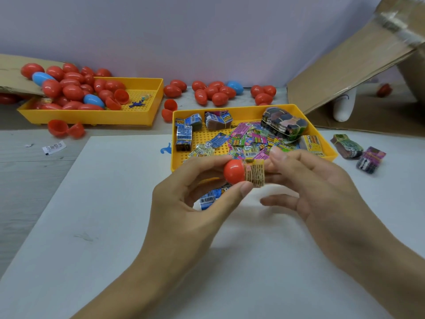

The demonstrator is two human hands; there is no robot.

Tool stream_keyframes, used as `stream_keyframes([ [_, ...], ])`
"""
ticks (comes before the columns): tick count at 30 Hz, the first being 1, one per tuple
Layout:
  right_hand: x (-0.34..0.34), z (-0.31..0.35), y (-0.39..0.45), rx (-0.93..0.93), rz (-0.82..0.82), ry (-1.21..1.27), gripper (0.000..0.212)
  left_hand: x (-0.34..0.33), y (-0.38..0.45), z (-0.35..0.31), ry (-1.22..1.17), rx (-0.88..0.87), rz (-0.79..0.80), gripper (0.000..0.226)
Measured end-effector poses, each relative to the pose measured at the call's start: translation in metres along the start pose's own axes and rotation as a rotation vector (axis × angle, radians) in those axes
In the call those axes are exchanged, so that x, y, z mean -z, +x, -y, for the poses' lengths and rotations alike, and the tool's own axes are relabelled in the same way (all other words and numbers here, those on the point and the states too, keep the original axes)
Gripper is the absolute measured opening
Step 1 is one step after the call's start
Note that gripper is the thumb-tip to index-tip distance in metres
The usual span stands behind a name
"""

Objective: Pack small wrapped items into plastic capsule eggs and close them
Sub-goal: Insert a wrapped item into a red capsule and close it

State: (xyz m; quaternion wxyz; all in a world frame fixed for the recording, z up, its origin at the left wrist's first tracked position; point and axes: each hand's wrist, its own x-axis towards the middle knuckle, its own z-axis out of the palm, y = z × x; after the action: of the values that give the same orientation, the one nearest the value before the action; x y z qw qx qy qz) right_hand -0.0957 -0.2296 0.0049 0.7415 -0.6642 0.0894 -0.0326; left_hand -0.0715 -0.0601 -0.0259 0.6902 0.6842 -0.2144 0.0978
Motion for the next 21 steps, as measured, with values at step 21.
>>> stream_keyframes([
  [21,0.0034,0.0041,0.0002,-0.002,0.045,0.137,0.028,0.0,0.0011,-0.001,-0.065,0.004,0.038,0.032],
])
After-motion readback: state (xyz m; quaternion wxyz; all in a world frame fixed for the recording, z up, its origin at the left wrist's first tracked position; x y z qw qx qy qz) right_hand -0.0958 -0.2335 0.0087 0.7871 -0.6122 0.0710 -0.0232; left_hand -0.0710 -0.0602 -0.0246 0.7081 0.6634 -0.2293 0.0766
